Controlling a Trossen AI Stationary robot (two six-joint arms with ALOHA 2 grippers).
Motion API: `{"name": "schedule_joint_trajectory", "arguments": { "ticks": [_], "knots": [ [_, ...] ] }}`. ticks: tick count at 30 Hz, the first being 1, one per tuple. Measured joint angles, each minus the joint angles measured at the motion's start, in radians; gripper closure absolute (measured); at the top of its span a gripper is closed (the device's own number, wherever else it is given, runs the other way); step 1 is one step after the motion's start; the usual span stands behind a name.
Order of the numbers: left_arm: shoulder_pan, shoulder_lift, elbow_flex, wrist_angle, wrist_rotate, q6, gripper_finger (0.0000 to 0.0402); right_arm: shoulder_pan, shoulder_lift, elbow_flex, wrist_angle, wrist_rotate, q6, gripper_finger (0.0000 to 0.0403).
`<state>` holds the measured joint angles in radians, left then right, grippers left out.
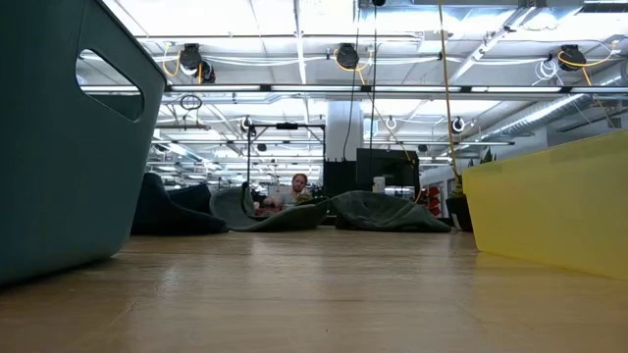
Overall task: Pick & Place hat
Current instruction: Put the dark blue cap into the blue bin
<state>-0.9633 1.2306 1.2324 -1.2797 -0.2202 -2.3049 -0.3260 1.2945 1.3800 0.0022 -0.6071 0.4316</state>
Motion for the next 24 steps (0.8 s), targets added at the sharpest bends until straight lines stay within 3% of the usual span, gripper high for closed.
{"name": "schedule_joint_trajectory", "arguments": {
  "ticks": [14, 19, 24],
  "knots": [
    [0.074, -0.173, 0.000, 0.001, -0.314, 0.199, 0.0142, 0.000, 0.000, 0.000, 0.000, 0.002, 0.001, 0.0206],
    [0.120, -0.210, 0.000, 0.001, -0.389, 0.401, 0.0138, 0.000, 0.000, 0.000, 0.000, 0.002, 0.001, 0.0206],
    [0.186, -0.230, 0.000, 0.002, -0.410, 0.744, 0.0144, 0.000, 0.000, 0.000, 0.001, 0.003, 0.001, 0.0206]
  ]
}}
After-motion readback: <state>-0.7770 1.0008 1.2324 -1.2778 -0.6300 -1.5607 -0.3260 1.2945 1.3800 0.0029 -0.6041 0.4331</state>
